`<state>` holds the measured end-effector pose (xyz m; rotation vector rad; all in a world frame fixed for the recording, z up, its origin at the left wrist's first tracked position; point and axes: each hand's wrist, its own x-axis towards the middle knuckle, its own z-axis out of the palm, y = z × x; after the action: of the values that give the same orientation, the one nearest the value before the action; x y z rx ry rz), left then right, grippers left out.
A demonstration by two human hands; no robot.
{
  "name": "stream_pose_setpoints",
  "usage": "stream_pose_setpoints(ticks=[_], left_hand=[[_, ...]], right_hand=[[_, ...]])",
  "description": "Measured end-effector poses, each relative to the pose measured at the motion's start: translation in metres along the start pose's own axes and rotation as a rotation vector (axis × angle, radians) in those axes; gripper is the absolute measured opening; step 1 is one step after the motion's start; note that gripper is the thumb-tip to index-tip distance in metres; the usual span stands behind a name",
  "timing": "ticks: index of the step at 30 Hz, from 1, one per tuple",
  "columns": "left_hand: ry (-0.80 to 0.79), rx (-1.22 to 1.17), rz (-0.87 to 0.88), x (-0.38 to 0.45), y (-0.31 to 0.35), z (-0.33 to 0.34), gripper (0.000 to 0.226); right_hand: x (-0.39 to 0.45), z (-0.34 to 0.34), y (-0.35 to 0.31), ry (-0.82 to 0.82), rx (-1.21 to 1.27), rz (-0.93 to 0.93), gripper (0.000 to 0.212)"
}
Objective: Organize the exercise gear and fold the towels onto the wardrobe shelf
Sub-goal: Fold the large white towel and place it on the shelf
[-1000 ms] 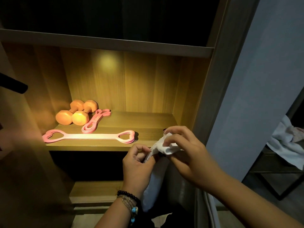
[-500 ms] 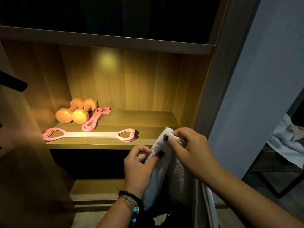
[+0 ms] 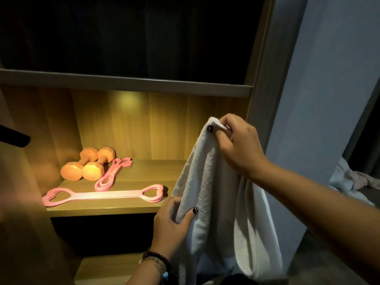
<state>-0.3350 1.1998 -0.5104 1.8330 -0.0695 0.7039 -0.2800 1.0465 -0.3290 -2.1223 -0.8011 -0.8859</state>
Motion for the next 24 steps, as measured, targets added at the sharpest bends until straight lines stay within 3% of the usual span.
stream_pose_setpoints(ticks=[8,11,16,18,21,24], left_hand=[[-0.114,0.192,-0.079,0.012,-0.022,0.019,0.026],[-0.056,0.204,-0.086,0.023,-0.035,0.015,0.027],[-0.034,0.118,-0.058,0.052,-0.028,-0.011,0.025],[-0.142,0.192,0.011,0.053,-0.022,-0.016,0.029],[-0.389,0.262,0.009,0.039,-0.021,-0.012,0.014],[-0.402,0.342,0.051,0.037,-0.042,-0.015,0.013]], right_hand=[[0.072,-0.043,0.003,0.083,-0.428,-0.272,0.016],[0.079,-0.061,0.012,0.074,-0.618,-0.397,0.016],[0.086,-0.087,0.022,0.161,-0.670,-0.404,0.037],[0.092,-0.093,0.021,0.189,-0.649,-0.401,0.041],[0.104,-0.098,0.018,0.169,-0.633,-0.454,0.037],[0.109,-0.100,0.017,0.120,-0.674,-0.524,0.029]])
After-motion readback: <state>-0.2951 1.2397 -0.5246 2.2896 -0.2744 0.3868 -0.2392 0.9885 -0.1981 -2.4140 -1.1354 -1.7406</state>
